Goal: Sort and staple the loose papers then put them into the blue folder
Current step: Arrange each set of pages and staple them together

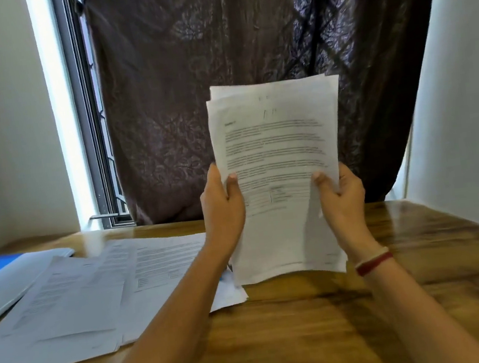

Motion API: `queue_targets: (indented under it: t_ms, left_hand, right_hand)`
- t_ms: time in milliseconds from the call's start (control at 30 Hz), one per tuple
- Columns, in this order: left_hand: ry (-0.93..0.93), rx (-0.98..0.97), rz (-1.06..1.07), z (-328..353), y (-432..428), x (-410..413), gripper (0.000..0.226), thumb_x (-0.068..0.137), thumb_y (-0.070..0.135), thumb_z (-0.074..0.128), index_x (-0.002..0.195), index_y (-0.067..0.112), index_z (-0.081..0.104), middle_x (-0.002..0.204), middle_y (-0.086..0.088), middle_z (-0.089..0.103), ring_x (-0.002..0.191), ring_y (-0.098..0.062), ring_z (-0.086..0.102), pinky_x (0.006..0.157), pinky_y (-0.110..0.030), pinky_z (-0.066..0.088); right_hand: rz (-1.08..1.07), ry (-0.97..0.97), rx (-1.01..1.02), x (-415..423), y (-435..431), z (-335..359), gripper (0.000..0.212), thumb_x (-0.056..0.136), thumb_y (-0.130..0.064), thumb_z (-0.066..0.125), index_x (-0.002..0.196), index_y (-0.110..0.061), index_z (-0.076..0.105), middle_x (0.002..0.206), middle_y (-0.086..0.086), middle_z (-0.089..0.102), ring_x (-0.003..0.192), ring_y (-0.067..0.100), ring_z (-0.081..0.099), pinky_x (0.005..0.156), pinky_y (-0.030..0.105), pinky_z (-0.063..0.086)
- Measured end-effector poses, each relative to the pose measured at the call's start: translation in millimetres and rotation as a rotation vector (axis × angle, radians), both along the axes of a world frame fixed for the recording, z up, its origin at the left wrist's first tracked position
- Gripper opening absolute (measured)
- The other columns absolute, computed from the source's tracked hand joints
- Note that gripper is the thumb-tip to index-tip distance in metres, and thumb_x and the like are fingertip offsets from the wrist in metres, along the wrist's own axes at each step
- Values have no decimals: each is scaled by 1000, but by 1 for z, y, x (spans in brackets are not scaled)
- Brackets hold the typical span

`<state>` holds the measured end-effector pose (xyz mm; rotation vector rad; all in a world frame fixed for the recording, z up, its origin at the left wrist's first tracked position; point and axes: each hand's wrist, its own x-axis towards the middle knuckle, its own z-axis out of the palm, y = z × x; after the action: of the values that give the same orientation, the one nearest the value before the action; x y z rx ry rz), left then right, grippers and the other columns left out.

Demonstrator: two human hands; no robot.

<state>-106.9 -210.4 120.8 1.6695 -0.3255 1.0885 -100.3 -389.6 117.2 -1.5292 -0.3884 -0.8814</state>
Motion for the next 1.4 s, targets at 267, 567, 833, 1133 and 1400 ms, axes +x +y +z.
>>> queue_targets:
  t_ms: [267, 567, 833, 1133, 1400]
  left_hand:
    - [91, 102, 77, -45, -30, -8, 23, 103, 26, 45, 125, 18, 39, 108, 17, 52, 84, 9, 55, 60, -2, 42]
    - [283, 48, 48, -59, -24, 7, 19, 103, 16, 43, 116, 28, 37, 106, 19, 50, 90, 9, 50, 59, 1, 41]
    - [404, 63, 24, -73, -21, 14, 25, 103, 22, 43, 127, 20, 36, 122, 5, 51, 103, -7, 49, 87, -22, 44]
    - [397, 61, -1, -89, -17, 17, 20, 105, 18, 38, 124, 23, 37, 116, 12, 48, 92, 6, 48, 68, -6, 35]
    - [407, 51, -15, -97, -6, 19, 25, 105, 15, 36, 130, 19, 35, 123, 10, 47, 104, -4, 47, 70, -3, 37]
  right_hand:
    - [-104, 83, -160, -18, -18, -45, 28, 97, -30, 52, 120, -31, 35, 109, -14, 51, 97, 1, 55, 76, 20, 51]
    - [45, 302, 82, -8, -24, -43, 28, 100, -12, 46, 123, -28, 41, 106, -9, 55, 100, 10, 57, 76, 25, 50]
    - [75, 396, 46, -4, -23, -58, 28, 99, -14, 50, 125, -22, 42, 105, -11, 50, 95, 6, 51, 74, 17, 44]
    - [67, 400, 125, -6, -14, -72, 20, 101, -15, 45, 118, -26, 43, 97, -16, 52, 83, -1, 53, 61, 11, 41]
    - [82, 384, 108, -6, -9, -80, 20, 102, -16, 44, 119, -26, 44, 100, -13, 55, 85, -2, 55, 61, 10, 44]
